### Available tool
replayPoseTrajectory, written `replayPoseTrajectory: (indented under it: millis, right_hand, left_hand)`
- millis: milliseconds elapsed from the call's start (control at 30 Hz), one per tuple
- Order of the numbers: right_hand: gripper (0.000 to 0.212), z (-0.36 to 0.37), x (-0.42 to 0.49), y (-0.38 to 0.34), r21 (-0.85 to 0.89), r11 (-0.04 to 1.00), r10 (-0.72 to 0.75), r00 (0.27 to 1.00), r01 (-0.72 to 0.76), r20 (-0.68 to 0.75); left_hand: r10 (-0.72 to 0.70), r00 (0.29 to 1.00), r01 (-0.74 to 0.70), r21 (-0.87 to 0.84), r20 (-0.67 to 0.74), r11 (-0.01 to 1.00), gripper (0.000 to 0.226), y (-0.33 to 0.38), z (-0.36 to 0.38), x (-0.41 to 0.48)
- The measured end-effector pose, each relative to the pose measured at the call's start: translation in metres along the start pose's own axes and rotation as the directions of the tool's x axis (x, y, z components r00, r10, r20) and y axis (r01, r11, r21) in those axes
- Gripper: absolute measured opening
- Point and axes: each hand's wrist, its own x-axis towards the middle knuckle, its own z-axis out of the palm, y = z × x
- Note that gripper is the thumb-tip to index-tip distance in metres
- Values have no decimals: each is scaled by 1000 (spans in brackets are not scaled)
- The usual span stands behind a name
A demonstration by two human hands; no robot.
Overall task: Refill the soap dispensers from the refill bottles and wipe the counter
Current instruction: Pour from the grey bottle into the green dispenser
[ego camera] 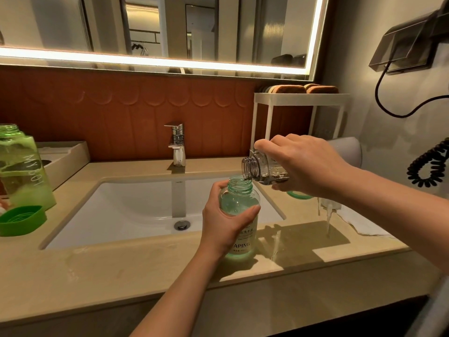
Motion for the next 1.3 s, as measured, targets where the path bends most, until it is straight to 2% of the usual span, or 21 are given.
replayPoseTrajectory:
  millis: [767,967,1300]
  right_hand:
    - [77,-5,2,3,-72,996,-58,998,58,11]
    - [74,-7,4,4,-125,989,-81,997,82,16]
    - [75,-12,8,6,-197,973,-116,993,121,36]
  left_hand:
    - [11,1000,-11,24,-8,1000,54,1,0,0]
    - [12,1000,-12,26,-8,1000,59,1,0,0]
    - [17,1000,-17,23,-2,1000,53,1,0,0]
